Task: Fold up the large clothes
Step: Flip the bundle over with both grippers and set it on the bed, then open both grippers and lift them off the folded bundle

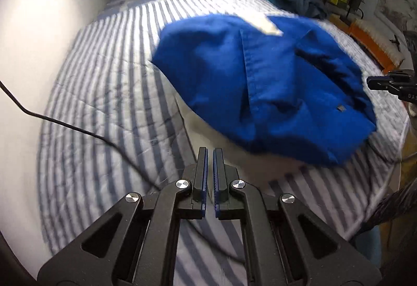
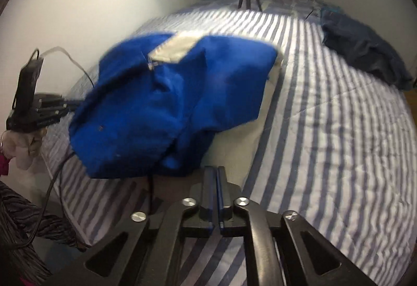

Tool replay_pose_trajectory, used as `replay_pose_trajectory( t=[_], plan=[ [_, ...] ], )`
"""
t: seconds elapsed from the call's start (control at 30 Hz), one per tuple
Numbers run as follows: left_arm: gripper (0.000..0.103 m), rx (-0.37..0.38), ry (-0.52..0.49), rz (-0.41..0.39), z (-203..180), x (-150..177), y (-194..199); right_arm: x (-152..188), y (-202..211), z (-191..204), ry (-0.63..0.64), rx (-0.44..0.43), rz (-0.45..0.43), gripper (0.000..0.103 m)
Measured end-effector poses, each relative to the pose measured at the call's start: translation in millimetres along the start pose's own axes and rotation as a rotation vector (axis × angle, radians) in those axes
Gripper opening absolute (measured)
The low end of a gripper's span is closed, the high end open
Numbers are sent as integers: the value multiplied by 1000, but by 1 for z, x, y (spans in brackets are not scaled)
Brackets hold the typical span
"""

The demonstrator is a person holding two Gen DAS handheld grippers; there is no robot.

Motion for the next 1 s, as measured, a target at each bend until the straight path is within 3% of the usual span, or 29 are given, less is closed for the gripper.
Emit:
replay_pose_trajectory(
  t=[0.07,0.37,0.53,0.57,0.6,0.63,0.67,0.7,0.8,0.9,1.0],
  plan=[
    [1,2,24,-43,1,-6,29,-8,25,4,3,5,-48,25],
    [1,78,144,-313,-4,-49,199,-51,186,54,91,-1,-316,33],
    [2,100,171,-437,-5,-77,288,-73,284,81,160,17,-480,50],
    [9,101,171,-453,-4,-80,300,-78,293,82,169,22,-501,51],
    [30,108,173,-474,-4,-85,314,-83,309,85,179,26,-527,55],
    [45,111,183,-492,-3,-89,325,-87,321,86,185,25,-547,60],
    [62,114,196,-508,-2,-93,332,-90,329,87,189,24,-558,69],
    [63,123,215,-525,0,-97,340,-93,338,87,191,36,-576,75],
    [63,144,253,-536,8,-113,358,-102,354,85,171,40,-607,75],
    [63,103,234,-569,11,-128,374,-112,367,85,173,41,-623,77],
    [64,115,226,-534,11,-131,355,-117,363,84,179,62,-604,82]
  ],
)
Point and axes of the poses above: each gripper's, at about its wrist camera, not at the fingertips, and y roughly against the way its jaws point, z to its left, x to its underside, the point moved 4 cm from there along -y, roughly the way its jaws point, and after that the axes turned 8 degrees about -z, right-handed, at the moved point
